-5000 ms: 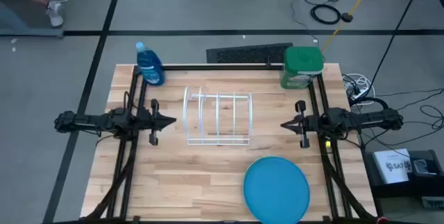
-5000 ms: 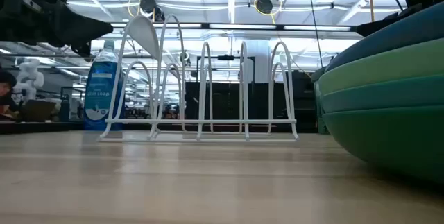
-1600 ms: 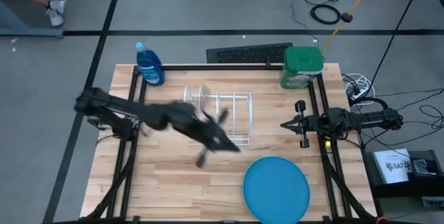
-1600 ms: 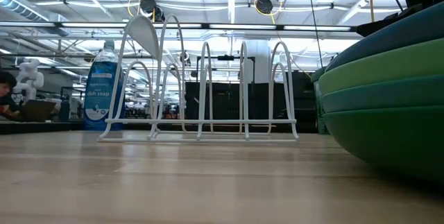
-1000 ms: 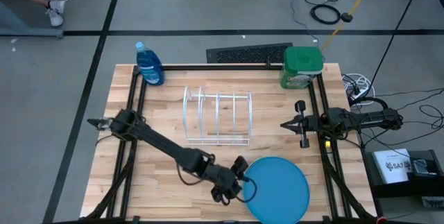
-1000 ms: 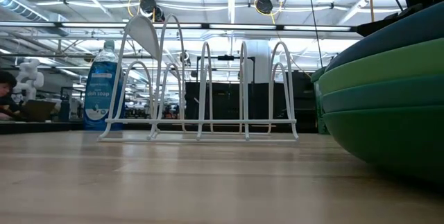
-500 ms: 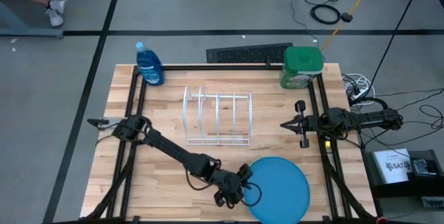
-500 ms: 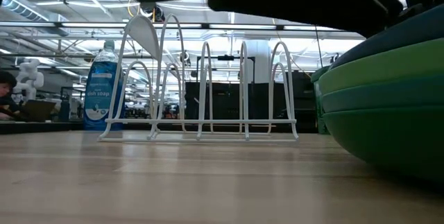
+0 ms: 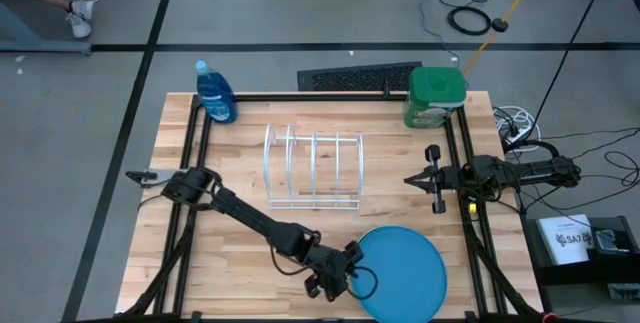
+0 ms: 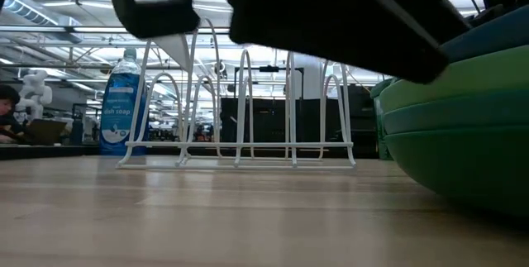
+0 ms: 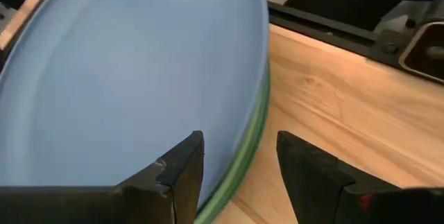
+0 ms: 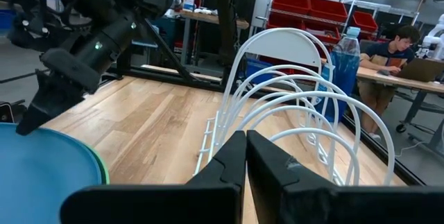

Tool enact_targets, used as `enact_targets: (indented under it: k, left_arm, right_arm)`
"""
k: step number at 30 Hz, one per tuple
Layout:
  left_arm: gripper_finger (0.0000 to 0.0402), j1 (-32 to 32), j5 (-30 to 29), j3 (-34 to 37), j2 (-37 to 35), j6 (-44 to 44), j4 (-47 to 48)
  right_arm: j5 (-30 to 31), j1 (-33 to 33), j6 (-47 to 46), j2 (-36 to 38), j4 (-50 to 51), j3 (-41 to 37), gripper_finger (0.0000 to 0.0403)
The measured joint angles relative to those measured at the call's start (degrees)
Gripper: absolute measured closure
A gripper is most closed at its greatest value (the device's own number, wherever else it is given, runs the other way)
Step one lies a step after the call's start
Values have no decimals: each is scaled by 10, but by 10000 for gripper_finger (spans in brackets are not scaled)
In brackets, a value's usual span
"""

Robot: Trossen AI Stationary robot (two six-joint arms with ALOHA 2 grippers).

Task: Sort dishes
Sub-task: Put the blue plate in the dish rack

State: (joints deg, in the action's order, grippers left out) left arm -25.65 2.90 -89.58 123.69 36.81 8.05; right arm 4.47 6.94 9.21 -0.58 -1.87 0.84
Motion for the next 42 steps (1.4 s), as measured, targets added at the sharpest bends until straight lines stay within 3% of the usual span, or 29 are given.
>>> enact_targets:
  k: [11,27,34,42]
  left_arm:
    - [229,5,0,0,7,15,-20]
    - [336,5,20,0,27,12,-38]
    - [389,5,20,0,22,-2,-37]
    - [396,6,47,0,5,-25,-33]
  right_arm:
    - [0,0,0,0,0,0,394]
    - [0,0,-2,0,0,0,394]
    - [0,0,-56,0,0,0,394]
    - [0,0,-58,0,0,0,394]
